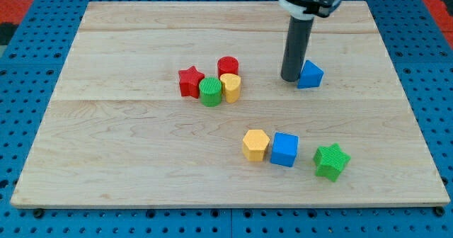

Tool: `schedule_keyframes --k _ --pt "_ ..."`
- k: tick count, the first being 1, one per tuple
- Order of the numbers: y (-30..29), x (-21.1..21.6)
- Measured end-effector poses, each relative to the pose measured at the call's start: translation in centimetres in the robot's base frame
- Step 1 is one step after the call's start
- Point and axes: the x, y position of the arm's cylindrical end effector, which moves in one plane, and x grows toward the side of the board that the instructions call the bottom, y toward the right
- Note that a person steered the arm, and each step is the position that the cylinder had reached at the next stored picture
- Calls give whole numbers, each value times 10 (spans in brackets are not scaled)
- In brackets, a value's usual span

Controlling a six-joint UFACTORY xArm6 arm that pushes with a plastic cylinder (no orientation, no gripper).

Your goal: Keep the red circle above the green circle

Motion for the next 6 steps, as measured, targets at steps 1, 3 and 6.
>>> schedule_keyframes --k 1,3,6 --pt "22 -45" --pt "-53 -30" --pt "-91 -39"
